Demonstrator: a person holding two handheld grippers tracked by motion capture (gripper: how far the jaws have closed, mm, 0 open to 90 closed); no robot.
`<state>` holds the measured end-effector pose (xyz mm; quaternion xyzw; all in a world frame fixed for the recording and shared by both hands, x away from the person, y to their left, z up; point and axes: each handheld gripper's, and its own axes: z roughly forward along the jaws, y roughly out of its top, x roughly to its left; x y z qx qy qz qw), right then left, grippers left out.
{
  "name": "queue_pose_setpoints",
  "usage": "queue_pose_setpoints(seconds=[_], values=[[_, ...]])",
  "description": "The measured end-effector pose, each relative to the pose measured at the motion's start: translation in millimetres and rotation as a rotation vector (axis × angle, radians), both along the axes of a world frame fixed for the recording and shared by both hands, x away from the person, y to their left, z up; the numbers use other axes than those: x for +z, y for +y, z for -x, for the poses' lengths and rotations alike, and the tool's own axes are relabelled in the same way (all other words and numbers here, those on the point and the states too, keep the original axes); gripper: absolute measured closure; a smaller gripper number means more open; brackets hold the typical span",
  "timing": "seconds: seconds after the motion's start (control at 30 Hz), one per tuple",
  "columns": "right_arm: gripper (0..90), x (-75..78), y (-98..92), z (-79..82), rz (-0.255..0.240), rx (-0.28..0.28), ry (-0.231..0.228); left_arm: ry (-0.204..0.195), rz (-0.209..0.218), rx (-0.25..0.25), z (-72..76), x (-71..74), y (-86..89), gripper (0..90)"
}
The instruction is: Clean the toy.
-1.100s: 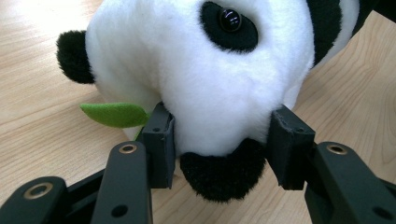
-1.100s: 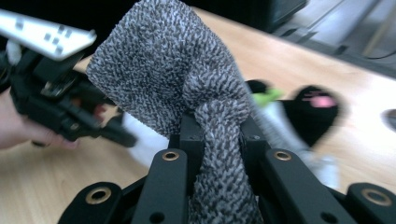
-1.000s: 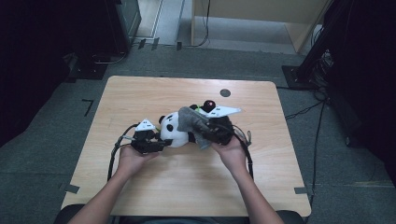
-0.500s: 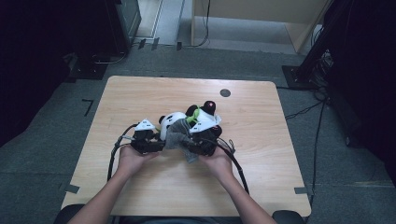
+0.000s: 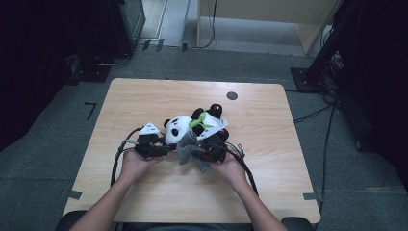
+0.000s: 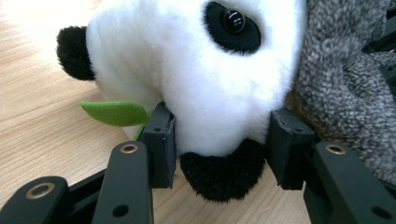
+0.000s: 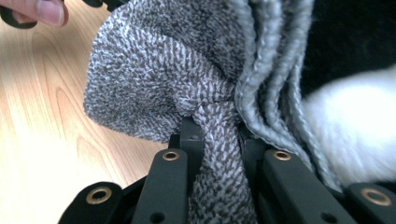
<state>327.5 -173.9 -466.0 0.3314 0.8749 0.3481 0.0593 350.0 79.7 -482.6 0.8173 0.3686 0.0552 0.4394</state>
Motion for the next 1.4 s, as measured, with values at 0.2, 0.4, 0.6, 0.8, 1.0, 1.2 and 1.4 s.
queue_pose_setpoints(seconds=[0.2, 0.4, 0.6, 0.8, 1.0, 1.2, 1.4], values=[[78.3, 10.1, -12.6, -0.2, 0.006, -0.02, 0.01, 0.003, 0.003, 0.002, -0.2, 0.2, -0.3, 51.5], [78.1, 22.9, -29.8, -0.6, -0.007, -0.047, -0.006, 0.003, 0.003, 0.003, -0.2, 0.3, -1.0, 51.5], [77.6, 33.4, -47.6, -1.7, -0.035, -0.082, -0.023, 0.004, 0.004, 0.003, -0.5, 0.3, -0.8, 51.5], [77.2, 44.4, -64.8, -2.2, -0.085, -0.119, -0.044, 0.004, 0.004, 0.002, -0.3, 0.3, -0.9, 51.6], [77.0, 52.1, -77.1, -2.0, -0.109, -0.144, -0.063, 0.009, 0.014, 0.004, -0.8, 0.2, -0.5, 51.6], [77.0, 58.9, -88.6, -1.5, -0.123, -0.174, -0.083, 0.01, 0.015, 0.003, -1.3, 0.4, 0.1, 51.6], [76.6, 64.6, -103.3, -0.5, -0.137, -0.215, -0.096, 0.01, 0.014, 0.003, -1.4, 0.5, 0.2, 51.6]])
